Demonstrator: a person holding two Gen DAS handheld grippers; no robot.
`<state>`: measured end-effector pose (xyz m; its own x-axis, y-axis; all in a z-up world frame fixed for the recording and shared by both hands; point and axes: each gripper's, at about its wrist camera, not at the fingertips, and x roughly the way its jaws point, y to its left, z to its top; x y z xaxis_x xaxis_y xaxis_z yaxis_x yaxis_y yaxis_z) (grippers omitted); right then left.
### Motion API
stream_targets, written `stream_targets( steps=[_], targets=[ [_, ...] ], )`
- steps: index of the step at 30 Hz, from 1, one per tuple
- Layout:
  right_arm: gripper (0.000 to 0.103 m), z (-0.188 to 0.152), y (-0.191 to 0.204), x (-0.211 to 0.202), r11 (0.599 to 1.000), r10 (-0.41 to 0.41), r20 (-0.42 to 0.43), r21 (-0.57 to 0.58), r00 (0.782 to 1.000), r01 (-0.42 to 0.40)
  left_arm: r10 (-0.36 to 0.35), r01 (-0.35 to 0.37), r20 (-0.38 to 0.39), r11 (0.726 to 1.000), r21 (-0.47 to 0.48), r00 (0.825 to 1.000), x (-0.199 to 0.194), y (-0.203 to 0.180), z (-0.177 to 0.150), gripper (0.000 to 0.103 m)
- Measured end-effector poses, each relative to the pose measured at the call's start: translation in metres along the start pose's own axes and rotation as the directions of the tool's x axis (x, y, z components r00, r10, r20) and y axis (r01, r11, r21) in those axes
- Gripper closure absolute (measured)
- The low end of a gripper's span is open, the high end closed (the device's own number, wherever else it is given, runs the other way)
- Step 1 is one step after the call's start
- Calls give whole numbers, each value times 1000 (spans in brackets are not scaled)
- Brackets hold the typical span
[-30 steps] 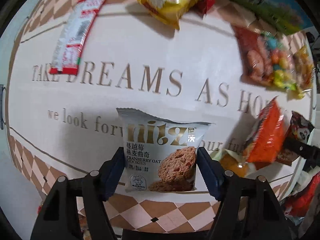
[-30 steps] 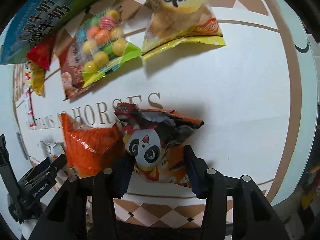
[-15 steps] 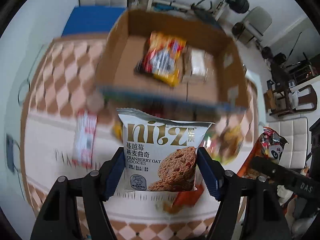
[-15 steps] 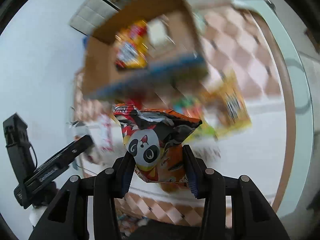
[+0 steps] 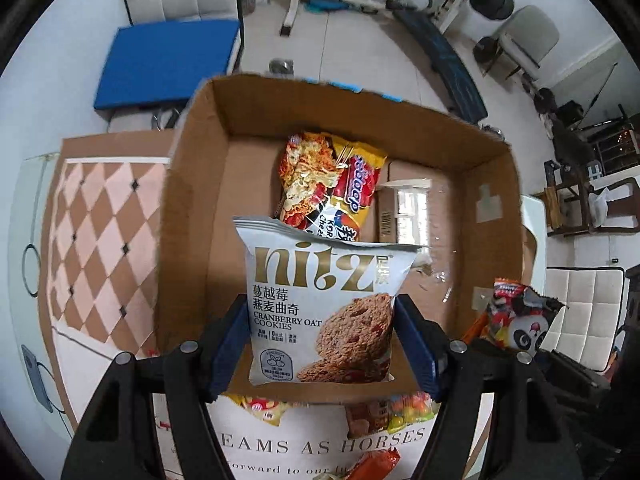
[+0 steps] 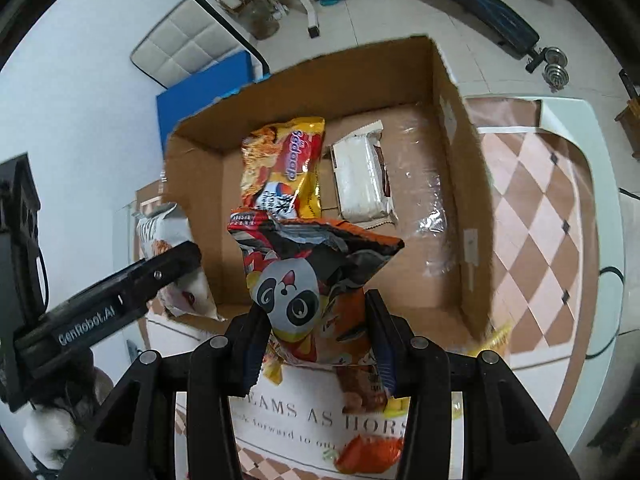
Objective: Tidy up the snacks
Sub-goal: 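Carry the cookie pack with the left tool while the right tool carries the panda bag to the box, then open the left tool dropping the cookie pack while the right tool drops the panda bag in the box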
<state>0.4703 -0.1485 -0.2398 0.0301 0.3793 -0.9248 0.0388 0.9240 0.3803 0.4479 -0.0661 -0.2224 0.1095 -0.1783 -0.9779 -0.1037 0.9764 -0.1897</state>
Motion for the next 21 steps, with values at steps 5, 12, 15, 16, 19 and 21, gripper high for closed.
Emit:
stream_targets(
  steps=[5, 12, 15, 16, 19, 21],
  targets=[
    [54, 14, -5, 35, 1000, -25, -36, 7, 999, 25, -10, 8, -99, 1000, -19, 995, 37, 9, 17, 33],
    [53, 18, -5, 74, 999, -43, -123, -26, 992, 41, -12, 12, -209, 1000, -3, 978, 73, 14, 16, 33],
    [34, 19, -5, 89, 997, -58, -175, -54, 983, 49, -27, 22, -251, 999, -26, 968, 84, 20, 12, 19],
    [16, 18, -5, 91, 996, -74, -178, -63, 981, 64, -21, 15, -256, 1000, -24, 966, 86, 21, 10, 17],
    [11, 17, -5, 93, 992, -110, -176, -84, 978, 96, -10, 9, -225, 1000, -7, 974, 83, 25, 7, 17],
    [11, 16, -4, 93, 988, -135, -168, -95, 977, 120, -2, 1, -199, 1000, -4, 980, 79, 27, 6, 17]
  ],
)
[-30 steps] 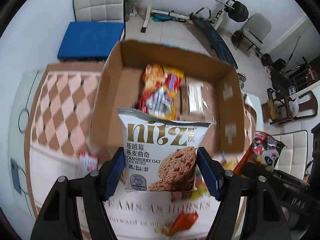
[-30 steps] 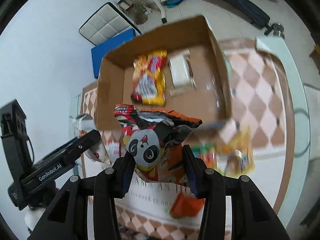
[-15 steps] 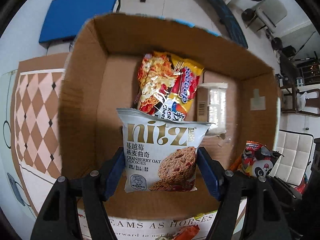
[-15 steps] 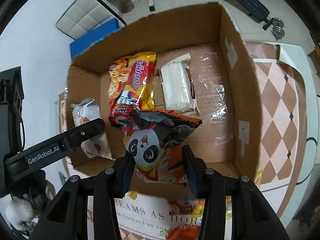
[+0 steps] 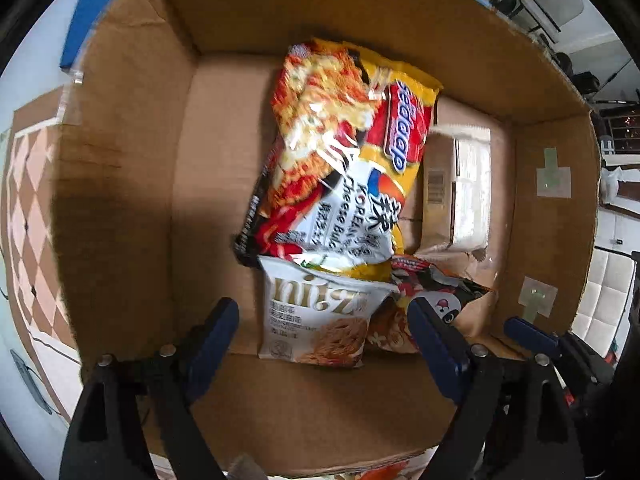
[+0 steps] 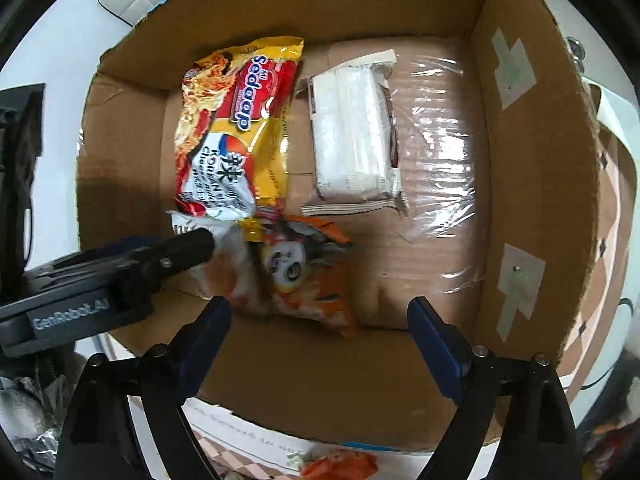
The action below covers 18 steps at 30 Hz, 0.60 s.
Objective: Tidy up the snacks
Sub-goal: 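Open the left tool dropping the cookie pack while the right tool drops the panda bag in the box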
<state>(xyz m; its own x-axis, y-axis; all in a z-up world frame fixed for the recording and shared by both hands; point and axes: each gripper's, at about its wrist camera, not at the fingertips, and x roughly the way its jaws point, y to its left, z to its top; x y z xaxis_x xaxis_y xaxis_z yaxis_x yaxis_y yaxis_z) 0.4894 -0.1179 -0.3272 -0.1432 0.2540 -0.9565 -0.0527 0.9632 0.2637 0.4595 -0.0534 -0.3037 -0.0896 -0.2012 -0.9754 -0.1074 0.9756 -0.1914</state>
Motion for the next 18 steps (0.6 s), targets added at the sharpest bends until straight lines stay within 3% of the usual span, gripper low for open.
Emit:
stream_targets(
  steps=[6, 8, 11, 18],
  targets=[
    [9, -4, 5, -13, 997, -72, 61, -2, 996, 72, 15, -16, 82, 1000, 15, 996, -26, 3, -11, 16],
    [9, -7, 8, -20, 996, -90, 89, 0, 992, 91, 31, -33, 107, 999, 23, 994, -35, 1, -14, 7],
    [7, -15, 12, -35, 996, -91, 142, 0, 986, 92, 57, -65, 182, 997, 39, 982, -57, -3, -26, 5],
    [6, -44, 23, -79, 997, -73, 259, -15, 963, 79, 33, -51, 282, 997, 58, 959, -97, -10, -56, 5]
  ],
)
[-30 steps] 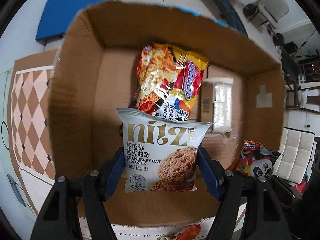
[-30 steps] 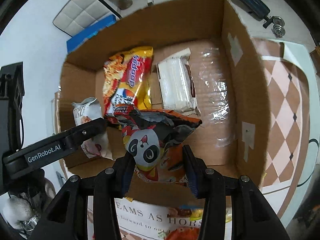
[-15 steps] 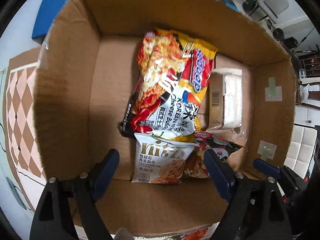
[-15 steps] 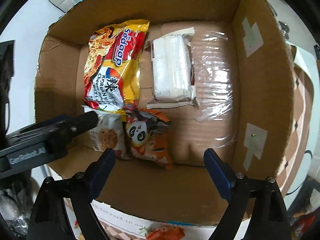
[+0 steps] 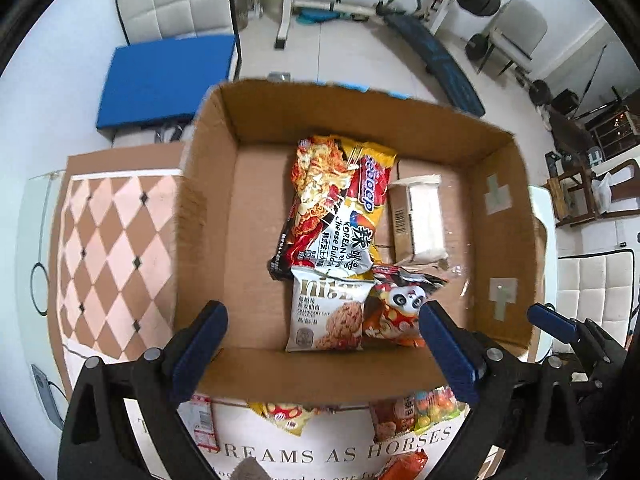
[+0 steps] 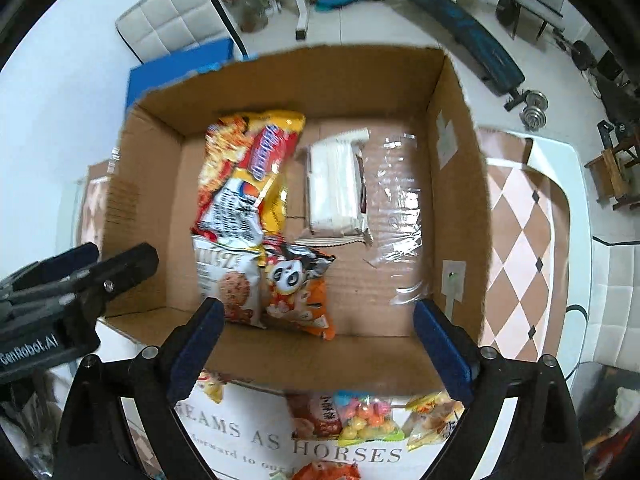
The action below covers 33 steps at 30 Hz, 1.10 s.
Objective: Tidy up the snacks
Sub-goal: 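Open the left tool dropping the cookie pack while the right tool drops the panda bag in the box, then move the left tool to the yellow panda bag while the right tool moves to the orange-red bag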
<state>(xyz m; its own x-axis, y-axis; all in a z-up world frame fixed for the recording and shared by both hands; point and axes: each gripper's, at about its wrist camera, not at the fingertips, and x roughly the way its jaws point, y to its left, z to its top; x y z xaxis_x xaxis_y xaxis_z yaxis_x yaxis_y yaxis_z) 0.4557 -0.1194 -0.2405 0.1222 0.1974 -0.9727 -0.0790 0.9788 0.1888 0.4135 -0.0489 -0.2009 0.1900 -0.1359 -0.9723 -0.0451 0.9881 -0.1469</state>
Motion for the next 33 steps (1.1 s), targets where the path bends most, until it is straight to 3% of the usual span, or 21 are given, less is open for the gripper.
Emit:
stream_targets(
  steps=[5, 11, 18, 22, 26, 33],
  targets=[
    [5, -30, 5, -32, 999, 34, 46, -9, 998, -34, -16, 18, 79, 1000, -17, 997, -33, 2, -34, 5],
    [5, -82, 3, -43, 998, 62, 22, -19, 998, -61, -21, 27, 94, 998, -63, 995, -45, 10, -94, 5],
    [5, -152, -9, -12, 996, 39, -103, -76, 994, -47, 11, -10, 10, 994, -108, 1000, -18, 16, -168, 5],
    [5, -187, -9, 18, 983, 13, -214, -174, 977, -51, 36, -42, -62, 992, -115, 997, 9, 19, -204, 5],
    [5, -221, 3, 52, 945, -64, -312, -324, 948, -43, 70, -85, -143, 992, -96, 987, 41, 18, -242, 5],
    [6, -247, 15, 96, 873, -195, -341, -488, 920, 4, 112, -131, -218, 988, -76, 970, 72, 22, -279, 5]
  ],
)
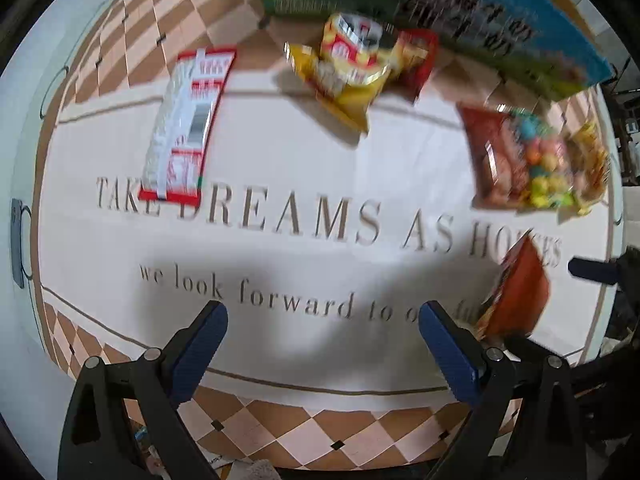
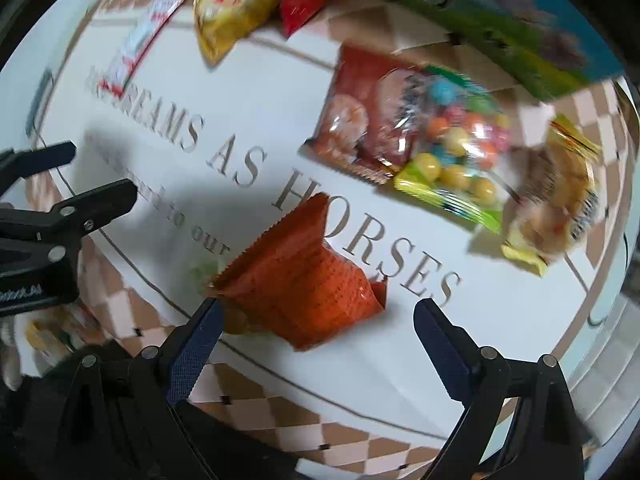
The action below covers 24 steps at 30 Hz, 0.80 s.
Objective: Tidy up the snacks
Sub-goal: 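Move the left tool to the yellow panda bag while the right tool moves to the orange-red bag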
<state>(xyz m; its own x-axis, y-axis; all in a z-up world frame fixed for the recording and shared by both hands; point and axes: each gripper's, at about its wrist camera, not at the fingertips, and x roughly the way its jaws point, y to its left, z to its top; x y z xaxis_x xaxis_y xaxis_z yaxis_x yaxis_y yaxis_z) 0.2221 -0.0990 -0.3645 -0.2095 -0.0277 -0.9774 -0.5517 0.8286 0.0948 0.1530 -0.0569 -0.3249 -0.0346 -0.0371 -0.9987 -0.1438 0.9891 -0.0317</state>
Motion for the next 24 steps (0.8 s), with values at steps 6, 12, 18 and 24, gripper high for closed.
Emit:
stream_targets(
  steps=[6, 12, 18, 24],
  targets=[
    [17, -2, -17, 11, 990, 73, -10, 123, 997, -72, 28, -28, -5, 1000, 8, 1000, 7, 6, -10, 5],
    [17, -19, -73, 14, 859, 191, 48, 474, 980, -191, 30, -30, -13, 1000, -1, 999, 9, 13, -12, 5],
    [12, -38, -99, -1, 814, 268, 150, 493, 952, -307, 30, -30, -8, 1000, -1, 1000, 11, 26, -4, 5],
    [11, -33, -85, 1, 922, 168, 60, 344, 984, -179, 79, -85, 86, 994, 68, 993, -8, 24, 30, 5]
  ],
)
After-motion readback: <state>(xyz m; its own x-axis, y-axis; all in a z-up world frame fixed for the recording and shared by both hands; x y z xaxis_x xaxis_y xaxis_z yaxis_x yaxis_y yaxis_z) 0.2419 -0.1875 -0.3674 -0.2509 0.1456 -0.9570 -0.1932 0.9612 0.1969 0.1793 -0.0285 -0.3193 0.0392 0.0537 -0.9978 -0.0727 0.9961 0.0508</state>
